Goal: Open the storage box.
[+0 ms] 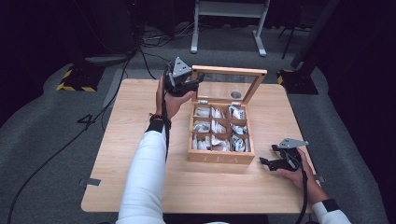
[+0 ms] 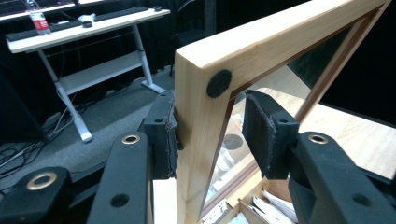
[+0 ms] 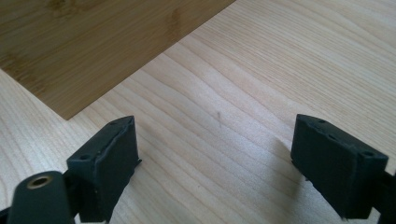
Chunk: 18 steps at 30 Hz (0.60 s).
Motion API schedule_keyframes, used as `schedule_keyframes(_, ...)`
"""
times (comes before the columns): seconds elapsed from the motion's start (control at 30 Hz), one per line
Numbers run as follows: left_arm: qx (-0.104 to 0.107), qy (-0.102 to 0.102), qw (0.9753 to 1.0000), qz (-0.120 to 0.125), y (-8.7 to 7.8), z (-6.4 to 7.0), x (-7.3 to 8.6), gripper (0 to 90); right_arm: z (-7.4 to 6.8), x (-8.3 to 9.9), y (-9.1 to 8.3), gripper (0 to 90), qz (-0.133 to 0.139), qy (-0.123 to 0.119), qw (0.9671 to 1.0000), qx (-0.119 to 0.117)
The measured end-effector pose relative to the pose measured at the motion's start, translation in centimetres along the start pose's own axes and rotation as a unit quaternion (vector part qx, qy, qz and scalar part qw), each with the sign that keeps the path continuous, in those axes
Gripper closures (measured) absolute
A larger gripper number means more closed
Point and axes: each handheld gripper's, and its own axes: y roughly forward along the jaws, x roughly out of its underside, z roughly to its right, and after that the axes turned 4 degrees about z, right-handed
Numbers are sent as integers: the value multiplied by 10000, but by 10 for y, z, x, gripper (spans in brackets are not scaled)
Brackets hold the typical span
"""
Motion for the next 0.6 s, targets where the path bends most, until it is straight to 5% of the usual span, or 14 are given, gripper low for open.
schedule_keyframes(0.6,-229,2,9997,-127,18,-9,-7,547,1,0,1,146,-4,21,10000,7)
